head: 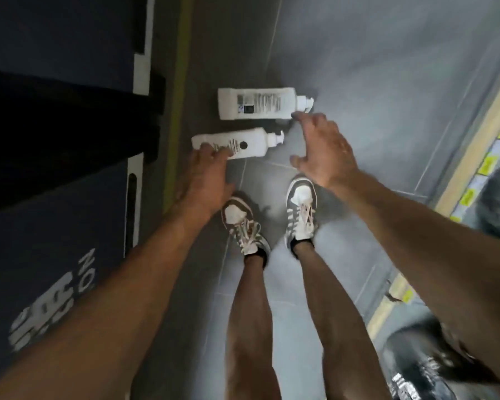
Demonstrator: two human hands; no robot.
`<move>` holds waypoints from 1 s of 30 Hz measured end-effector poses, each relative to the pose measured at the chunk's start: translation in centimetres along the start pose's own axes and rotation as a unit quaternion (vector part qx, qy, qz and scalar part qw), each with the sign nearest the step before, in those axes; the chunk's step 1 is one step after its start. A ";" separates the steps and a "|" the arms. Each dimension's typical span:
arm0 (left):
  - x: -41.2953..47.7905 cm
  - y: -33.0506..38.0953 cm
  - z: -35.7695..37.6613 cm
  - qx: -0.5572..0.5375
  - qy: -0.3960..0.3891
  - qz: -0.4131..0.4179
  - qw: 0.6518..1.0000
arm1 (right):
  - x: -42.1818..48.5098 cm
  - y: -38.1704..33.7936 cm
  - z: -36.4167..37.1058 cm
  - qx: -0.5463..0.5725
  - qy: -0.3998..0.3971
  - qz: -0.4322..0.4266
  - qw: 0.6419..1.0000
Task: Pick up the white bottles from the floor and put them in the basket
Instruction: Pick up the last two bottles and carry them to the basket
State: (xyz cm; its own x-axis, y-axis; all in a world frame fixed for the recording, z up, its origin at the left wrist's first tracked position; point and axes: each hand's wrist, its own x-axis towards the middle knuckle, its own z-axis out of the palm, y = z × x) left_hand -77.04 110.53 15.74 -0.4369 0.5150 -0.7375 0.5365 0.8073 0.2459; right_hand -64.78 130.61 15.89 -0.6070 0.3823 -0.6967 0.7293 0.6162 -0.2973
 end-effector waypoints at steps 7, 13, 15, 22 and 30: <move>13.4 -3.8 11.2 0.081 0.027 0.020 0.996 | 14.0 3.1 10.5 -0.070 0.078 -0.087 0.991; 19.7 -4.4 15.9 0.185 0.069 0.067 0.978 | 22.2 3.0 15.7 -0.132 0.151 -0.179 0.963; 19.8 -4.2 15.1 0.194 0.059 0.074 0.976 | 23.8 2.1 14.9 -0.152 0.109 -0.154 0.970; 11.2 -3.6 10.7 0.082 0.020 -0.008 0.996 | 17.6 0.3 7.0 -0.159 0.055 -0.094 0.981; -12.2 1.9 -3.6 -0.033 0.007 -0.097 0.995 | -5.6 -3.5 -10.9 -0.013 0.101 0.051 0.993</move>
State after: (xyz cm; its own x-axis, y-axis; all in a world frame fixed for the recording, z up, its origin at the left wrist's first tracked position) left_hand -73.28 106.79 27.50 -0.5386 0.3506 -0.7662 0.3919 0.9092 0.1405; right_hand -67.35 133.86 27.96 -0.5830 0.5729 -0.5761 0.7835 0.5840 -0.2122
